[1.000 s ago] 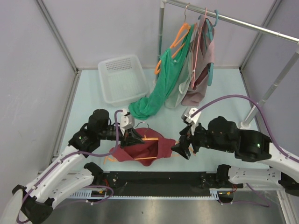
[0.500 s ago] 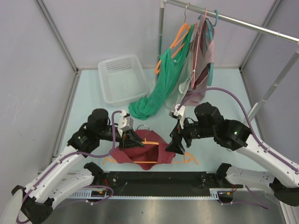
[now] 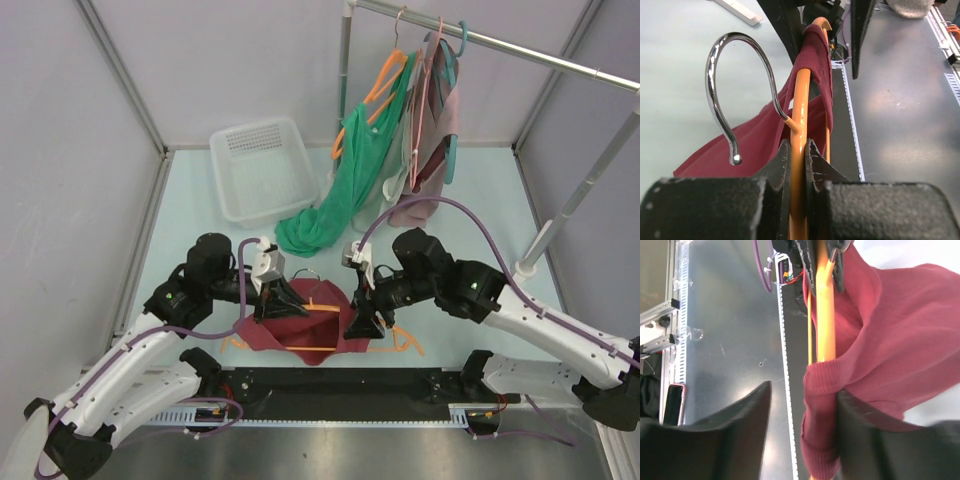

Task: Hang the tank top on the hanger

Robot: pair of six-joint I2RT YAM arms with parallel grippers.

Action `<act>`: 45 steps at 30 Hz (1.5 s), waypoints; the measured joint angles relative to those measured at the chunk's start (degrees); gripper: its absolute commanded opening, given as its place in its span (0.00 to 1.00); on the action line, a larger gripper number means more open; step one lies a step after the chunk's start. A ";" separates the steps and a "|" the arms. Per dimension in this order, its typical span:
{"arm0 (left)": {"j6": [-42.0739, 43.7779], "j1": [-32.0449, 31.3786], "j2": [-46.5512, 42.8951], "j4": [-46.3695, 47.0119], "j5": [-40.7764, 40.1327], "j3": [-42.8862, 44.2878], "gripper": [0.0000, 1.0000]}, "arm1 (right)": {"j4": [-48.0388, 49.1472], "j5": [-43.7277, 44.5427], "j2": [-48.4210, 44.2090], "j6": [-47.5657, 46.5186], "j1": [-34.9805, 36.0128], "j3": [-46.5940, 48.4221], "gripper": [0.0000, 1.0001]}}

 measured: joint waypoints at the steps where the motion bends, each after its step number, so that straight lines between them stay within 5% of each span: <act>1: 0.00 0.00 0.00 0.00 0.17 0.00 0.00 | 0.44 -0.02 0.24 0.13 0.35 -0.09 0.41; 6: -0.26 -0.35 -0.07 -0.39 2.49 0.00 0.01 | 2.05 0.72 1.77 0.87 1.40 -0.33 0.00; 8: -0.15 -0.33 -0.37 -1.40 2.05 0.00 0.17 | 2.19 1.57 2.29 1.31 1.55 -0.55 0.00; 9: -0.17 -0.35 -0.42 -1.75 1.99 0.00 0.38 | 2.23 1.73 2.45 1.49 1.75 -0.61 0.00; 12: -0.02 -0.35 -0.68 -1.75 0.92 0.02 0.71 | 3.41 3.45 2.27 1.49 2.97 -1.16 0.00; 17: -0.59 -0.35 -1.57 0.15 -2.67 0.11 0.98 | 5.22 7.15 -0.17 2.47 4.50 -5.62 0.00; 35: -2.29 1.36 -7.45 3.98 -32.81 0.11 0.99 | 6.71 21.00 -12.35 9.40 4.50 -17.11 0.00; 45: -2.75 1.99 -7.85 4.13 -39.93 0.11 0.99 | 0.24 33.83 -22.53 16.63 3.91 -17.92 0.00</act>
